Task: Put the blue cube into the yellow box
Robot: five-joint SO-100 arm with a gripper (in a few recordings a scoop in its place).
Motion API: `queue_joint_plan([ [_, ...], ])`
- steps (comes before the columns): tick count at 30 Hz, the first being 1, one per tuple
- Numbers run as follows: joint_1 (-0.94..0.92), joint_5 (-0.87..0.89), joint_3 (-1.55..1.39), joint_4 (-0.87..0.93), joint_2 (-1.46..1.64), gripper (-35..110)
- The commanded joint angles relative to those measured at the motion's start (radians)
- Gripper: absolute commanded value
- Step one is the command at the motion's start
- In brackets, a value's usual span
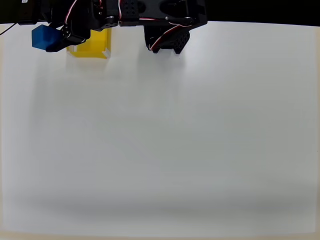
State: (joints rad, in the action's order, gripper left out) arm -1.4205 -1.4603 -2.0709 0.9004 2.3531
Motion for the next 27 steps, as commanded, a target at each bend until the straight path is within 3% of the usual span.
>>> queue_joint_plan([
  [1,-0.058,0.005,-0.014,0.034,0.089,12],
  [16,-0.094,0.080,-0.187,0.155,0.138,12],
  [27,-0.181,0.089,-0.301,0.147,0.230,12],
])
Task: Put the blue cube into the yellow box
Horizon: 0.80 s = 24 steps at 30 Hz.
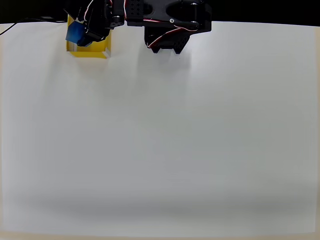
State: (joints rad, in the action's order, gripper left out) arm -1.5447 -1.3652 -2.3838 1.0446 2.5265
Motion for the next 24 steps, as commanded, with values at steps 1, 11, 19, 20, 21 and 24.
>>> queue_joint_plan([
  [1,-0.066,-0.008,0.005,0.000,0.052,12],
  [11,-0.104,0.011,-0.043,-0.089,-0.041,12],
  [19,-0.104,0.014,-0.077,-0.138,-0.112,13],
  [20,-0.103,0.014,-0.080,-0.140,-0.118,13],
  [21,-0.103,0.015,-0.084,-0.141,-0.123,13],
  [24,-0.101,0.017,-0.107,-0.158,-0.138,13],
])
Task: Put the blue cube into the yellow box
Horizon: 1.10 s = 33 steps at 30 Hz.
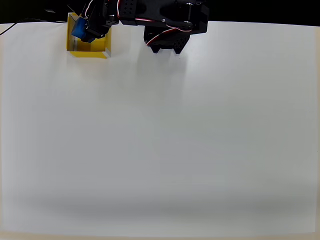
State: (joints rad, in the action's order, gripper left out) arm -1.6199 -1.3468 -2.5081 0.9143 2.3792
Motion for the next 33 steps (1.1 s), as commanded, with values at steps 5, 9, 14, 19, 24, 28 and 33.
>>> queue_joint_plan([
  [5,-0.026,-0.017,-0.038,-0.075,-0.014,15],
  [9,-0.028,-0.029,-0.081,-0.115,-0.020,16],
  [14,-0.029,-0.046,-0.130,-0.140,0.000,19],
  [19,-0.034,-0.046,-0.152,-0.147,0.035,30],
  [24,-0.040,-0.069,-0.135,-0.118,0.083,33],
  [28,-0.055,-0.098,-0.025,0.044,0.115,24],
  [33,-0.057,-0.121,0.221,0.316,0.147,9],
])
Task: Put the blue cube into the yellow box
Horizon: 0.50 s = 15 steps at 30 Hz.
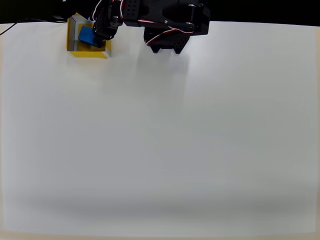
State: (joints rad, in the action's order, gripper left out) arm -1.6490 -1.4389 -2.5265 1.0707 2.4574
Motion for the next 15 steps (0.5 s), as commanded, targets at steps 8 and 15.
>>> queue_joint_plan([
  [8,0.014,-0.124,0.367,0.350,0.167,0],
  [15,0.186,-0.126,0.383,0.397,0.272,0],
])
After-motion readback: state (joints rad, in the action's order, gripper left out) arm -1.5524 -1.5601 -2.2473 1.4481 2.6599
